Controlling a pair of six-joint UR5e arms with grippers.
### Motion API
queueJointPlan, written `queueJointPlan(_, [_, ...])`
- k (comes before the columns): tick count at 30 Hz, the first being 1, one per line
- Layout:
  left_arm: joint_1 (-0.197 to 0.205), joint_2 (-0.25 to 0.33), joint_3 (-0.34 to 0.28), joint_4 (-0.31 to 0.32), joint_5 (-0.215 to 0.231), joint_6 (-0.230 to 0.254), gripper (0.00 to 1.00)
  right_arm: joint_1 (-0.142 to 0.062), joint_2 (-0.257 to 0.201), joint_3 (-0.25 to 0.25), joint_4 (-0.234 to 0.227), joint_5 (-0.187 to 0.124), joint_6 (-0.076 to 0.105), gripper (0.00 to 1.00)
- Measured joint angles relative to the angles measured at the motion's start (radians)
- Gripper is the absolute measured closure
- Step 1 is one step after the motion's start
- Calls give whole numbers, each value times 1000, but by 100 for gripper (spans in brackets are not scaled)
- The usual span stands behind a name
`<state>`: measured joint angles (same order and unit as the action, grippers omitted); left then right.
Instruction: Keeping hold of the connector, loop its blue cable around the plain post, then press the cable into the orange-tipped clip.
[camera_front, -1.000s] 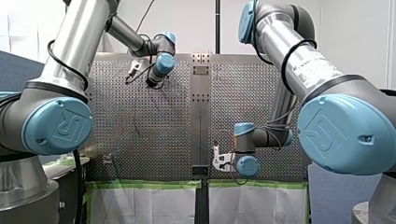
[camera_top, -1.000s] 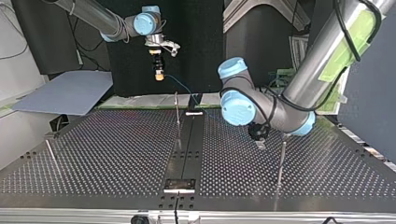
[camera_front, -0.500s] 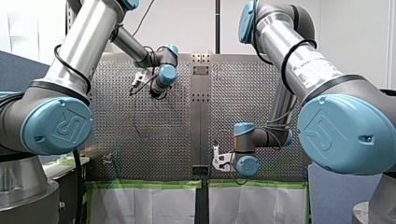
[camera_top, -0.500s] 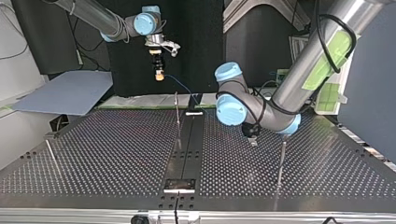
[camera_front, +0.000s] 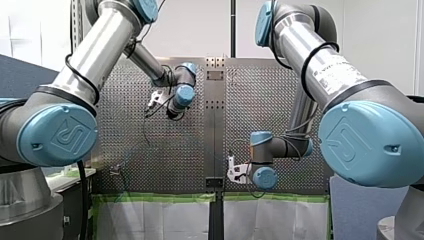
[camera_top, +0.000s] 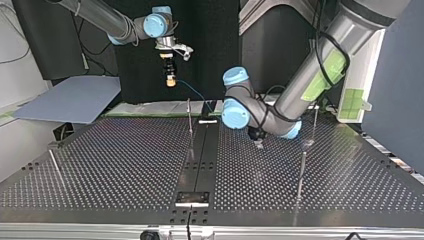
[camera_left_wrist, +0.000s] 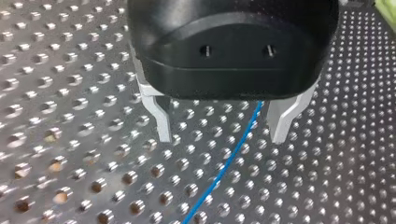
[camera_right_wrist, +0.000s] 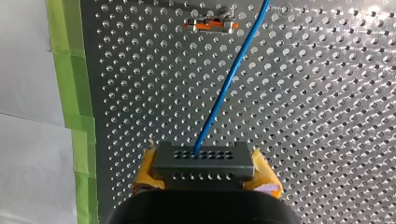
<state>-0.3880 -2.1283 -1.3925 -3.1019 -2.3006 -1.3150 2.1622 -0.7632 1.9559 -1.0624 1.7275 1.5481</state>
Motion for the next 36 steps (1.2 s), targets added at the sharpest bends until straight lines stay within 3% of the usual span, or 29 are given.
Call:
queueJointPlan(17, [-40, -138, -5, 91, 55, -35, 2, 0, 0, 0, 5, 0, 0, 100])
queueJointPlan(27, [-51, -149, -11, 125, 77, -40, 2, 0, 0, 0, 7, 0, 0, 100])
queueJointPlan(36, [-65, -150, -13, 137, 124, -51, 2, 1, 0, 0, 9, 0, 0, 100])
